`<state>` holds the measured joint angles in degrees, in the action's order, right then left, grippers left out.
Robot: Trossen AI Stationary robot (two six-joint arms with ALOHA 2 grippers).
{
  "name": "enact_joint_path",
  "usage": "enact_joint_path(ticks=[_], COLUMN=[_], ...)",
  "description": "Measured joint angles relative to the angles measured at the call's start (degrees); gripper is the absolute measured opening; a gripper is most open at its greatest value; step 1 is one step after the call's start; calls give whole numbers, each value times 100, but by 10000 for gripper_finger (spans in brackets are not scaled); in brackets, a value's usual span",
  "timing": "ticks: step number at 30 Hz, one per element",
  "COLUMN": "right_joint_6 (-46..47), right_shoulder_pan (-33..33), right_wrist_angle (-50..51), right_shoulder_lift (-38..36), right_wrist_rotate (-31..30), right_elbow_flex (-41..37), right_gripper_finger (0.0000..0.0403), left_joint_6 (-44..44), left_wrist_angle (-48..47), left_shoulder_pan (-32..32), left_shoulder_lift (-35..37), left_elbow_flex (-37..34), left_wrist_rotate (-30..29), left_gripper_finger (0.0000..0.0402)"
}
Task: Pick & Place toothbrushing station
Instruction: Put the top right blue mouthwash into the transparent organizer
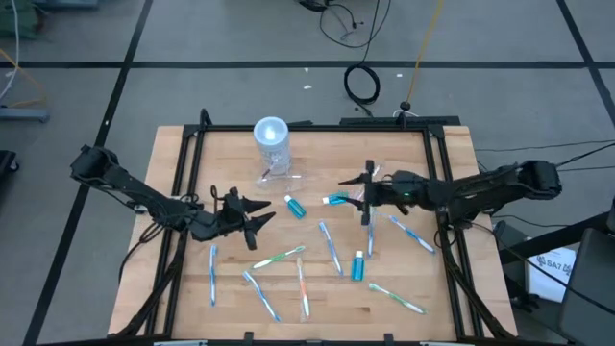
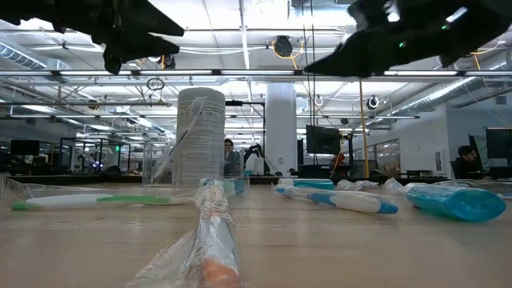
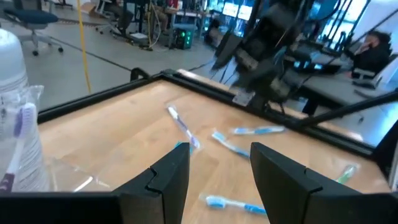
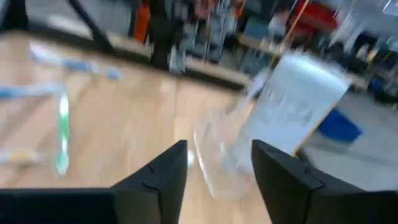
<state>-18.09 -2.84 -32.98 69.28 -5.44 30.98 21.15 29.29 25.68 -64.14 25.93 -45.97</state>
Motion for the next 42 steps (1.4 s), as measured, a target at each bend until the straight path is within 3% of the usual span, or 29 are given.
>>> enact_joint_path(ticks=[7,15,18,36,42], right_joint_6=[441,588,588,971,975], right_shoulder_pan=[-84,-86,-89,-721,-920], right_wrist_angle=[2254,3636,3898,4415,4282], right_shoulder_lift=[1345,2849,3177,3500,3497], right_wrist_rotate=[115,56,-254,-155,274], right_elbow_flex=[1457,2692,2986,3146,2947], right_gripper_finger=[191,188,190,192,192], left_joint_6=[-174,-142,-164,-92,4], left_wrist_angle=[-39,-113,-128,-167,-220], left_shoulder_pan=[-60,-45,-45,-41,-38], left_shoulder_lift=[-13,-13,-13,-13,-13], left_elbow_flex=[-2,-2,-2,-4,-4], left_wrist_rotate=[6,33,258,404,406], left_gripper_finger=[177,177,177,177,177])
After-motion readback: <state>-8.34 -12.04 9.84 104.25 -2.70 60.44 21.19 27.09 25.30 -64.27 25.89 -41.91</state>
